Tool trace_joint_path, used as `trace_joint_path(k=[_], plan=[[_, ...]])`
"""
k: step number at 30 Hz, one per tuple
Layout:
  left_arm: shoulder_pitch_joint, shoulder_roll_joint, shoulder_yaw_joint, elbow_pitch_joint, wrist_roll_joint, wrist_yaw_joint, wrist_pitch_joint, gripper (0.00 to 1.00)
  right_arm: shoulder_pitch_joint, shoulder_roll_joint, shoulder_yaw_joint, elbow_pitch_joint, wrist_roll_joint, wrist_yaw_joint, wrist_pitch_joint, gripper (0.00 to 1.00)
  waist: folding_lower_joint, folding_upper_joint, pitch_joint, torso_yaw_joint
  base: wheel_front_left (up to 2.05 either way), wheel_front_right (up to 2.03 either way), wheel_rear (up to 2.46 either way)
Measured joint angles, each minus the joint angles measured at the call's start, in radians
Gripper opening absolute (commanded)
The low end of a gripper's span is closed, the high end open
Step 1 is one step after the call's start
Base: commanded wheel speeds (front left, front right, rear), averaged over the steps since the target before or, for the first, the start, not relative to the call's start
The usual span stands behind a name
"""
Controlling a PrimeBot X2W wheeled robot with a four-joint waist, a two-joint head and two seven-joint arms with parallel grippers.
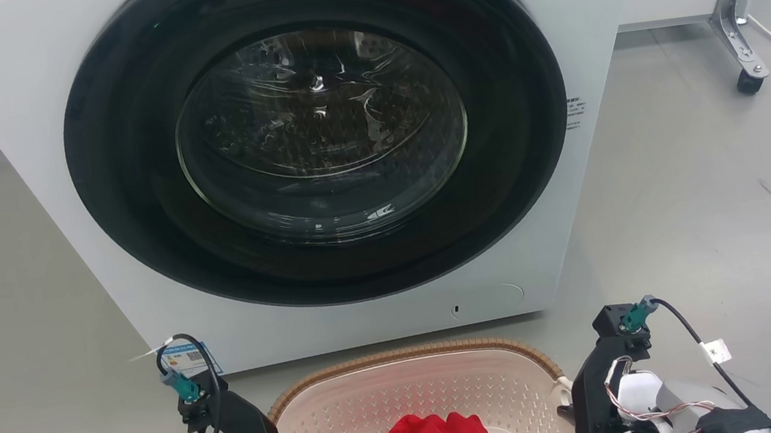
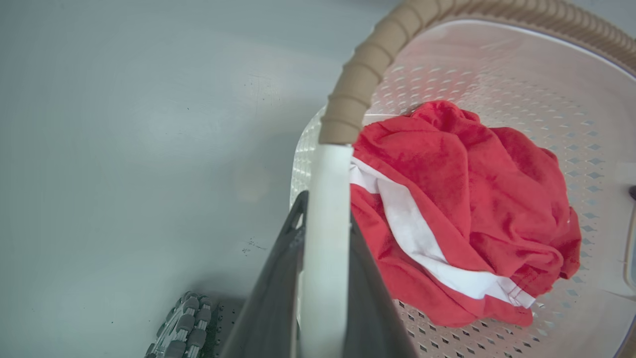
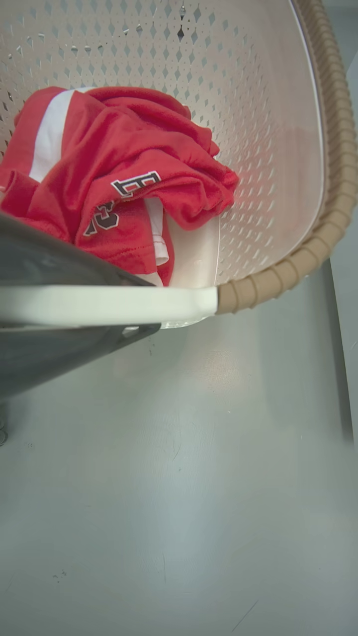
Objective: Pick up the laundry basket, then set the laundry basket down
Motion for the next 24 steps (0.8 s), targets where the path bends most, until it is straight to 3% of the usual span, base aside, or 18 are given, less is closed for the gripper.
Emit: trace_joint_path(k=[24], plan=[[0.012, 0.003, -0.013, 0.001, -0.006, 0.0, 0.004, 0.0, -0.001, -0.002, 0.041, 0.006, 0.053, -0.001, 0.011, 0.0, 0.0, 0.0, -0.009, 0.004, 0.0, 0.0, 0.0]])
